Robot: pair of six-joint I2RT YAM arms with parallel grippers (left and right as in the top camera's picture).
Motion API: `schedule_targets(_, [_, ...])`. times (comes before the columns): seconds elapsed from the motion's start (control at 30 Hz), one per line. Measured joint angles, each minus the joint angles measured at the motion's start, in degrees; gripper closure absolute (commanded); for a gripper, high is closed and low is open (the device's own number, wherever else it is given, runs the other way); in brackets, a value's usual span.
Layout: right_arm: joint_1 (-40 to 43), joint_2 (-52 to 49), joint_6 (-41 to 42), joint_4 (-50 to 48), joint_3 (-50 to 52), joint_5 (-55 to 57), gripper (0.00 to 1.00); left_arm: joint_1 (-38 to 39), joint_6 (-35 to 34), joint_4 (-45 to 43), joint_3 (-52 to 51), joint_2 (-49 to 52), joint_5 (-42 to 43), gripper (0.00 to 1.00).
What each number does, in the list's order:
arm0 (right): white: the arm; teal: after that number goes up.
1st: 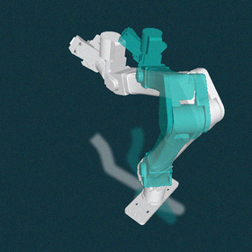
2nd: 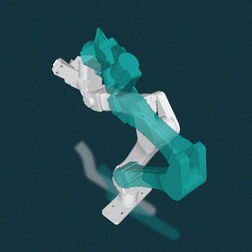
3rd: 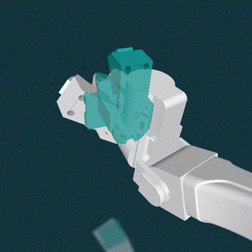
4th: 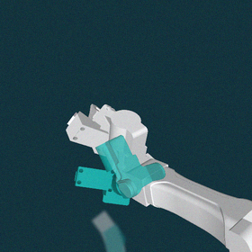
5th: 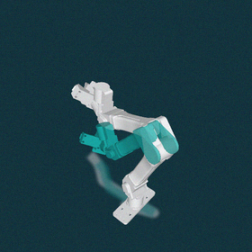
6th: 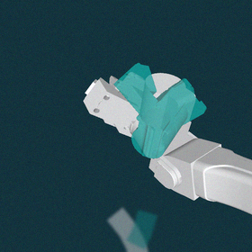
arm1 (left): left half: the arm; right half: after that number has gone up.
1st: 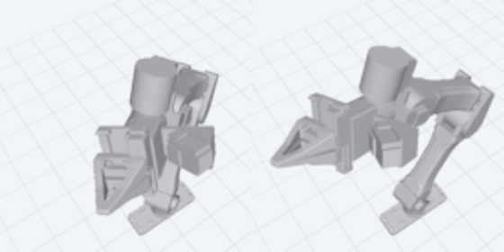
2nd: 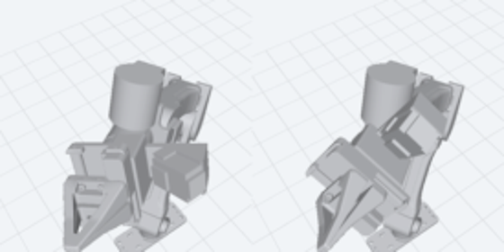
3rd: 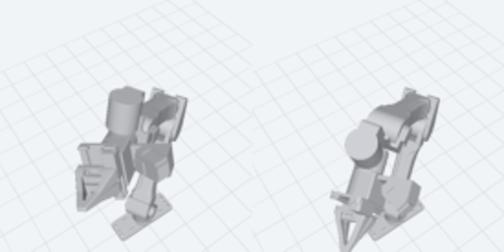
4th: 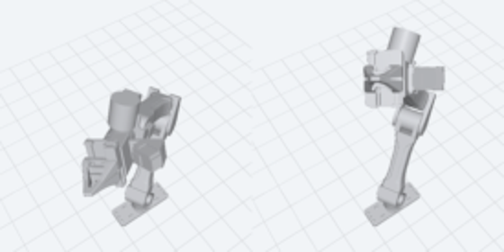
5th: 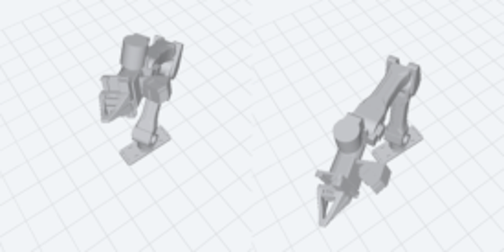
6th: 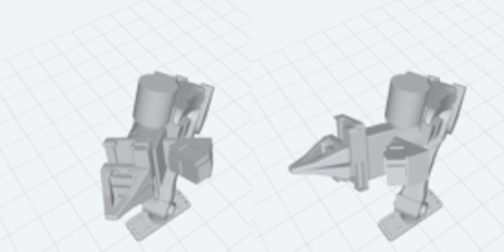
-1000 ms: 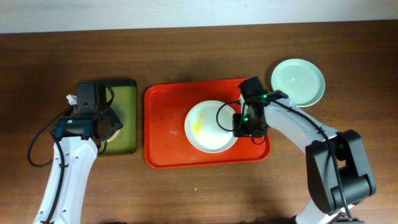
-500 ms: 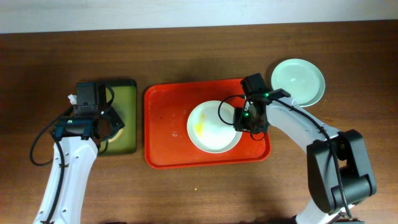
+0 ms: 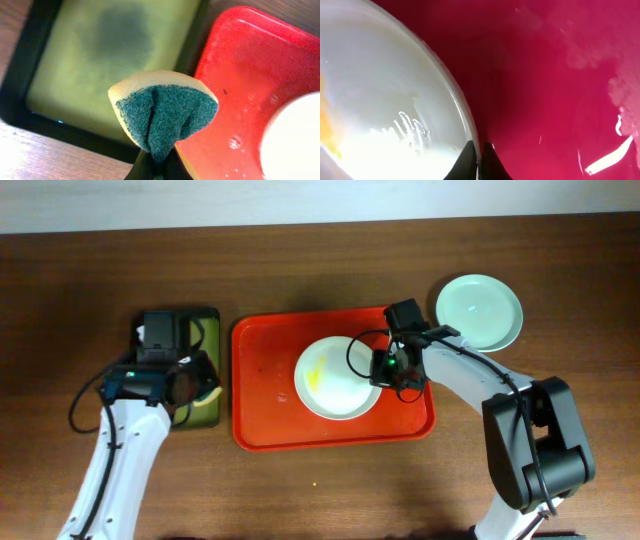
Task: Clean dirty plates on tray and stack at the side
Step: 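Bring the sponge with the left gripper onto the plate and scrub it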
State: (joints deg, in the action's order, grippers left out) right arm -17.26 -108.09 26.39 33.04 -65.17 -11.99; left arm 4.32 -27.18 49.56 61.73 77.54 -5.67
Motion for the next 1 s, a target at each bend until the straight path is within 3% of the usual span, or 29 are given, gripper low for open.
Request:
schedule_targets(0.2, [-0.98, -0.63, -2.95, -2.58, 0.04, -2.45, 0.96, 7.08, 0.22, -2.32, 0.0, 1.84, 2.32, 1.0])
schedule_targets(0.57, [-5.44, -0.87, -7.17, -4.85, 0.2, -3.04, 0.96, 19.43, 0.39, -13.66, 0.0, 17.42, 8.35, 1.0])
schedule_targets(1.0, [-6.16, -1.16, -11.67, -5.95, 0.48, -5.68, 0.96, 21.94, 0.39, -19.69, 0.0, 26.32, 10.64, 1.0])
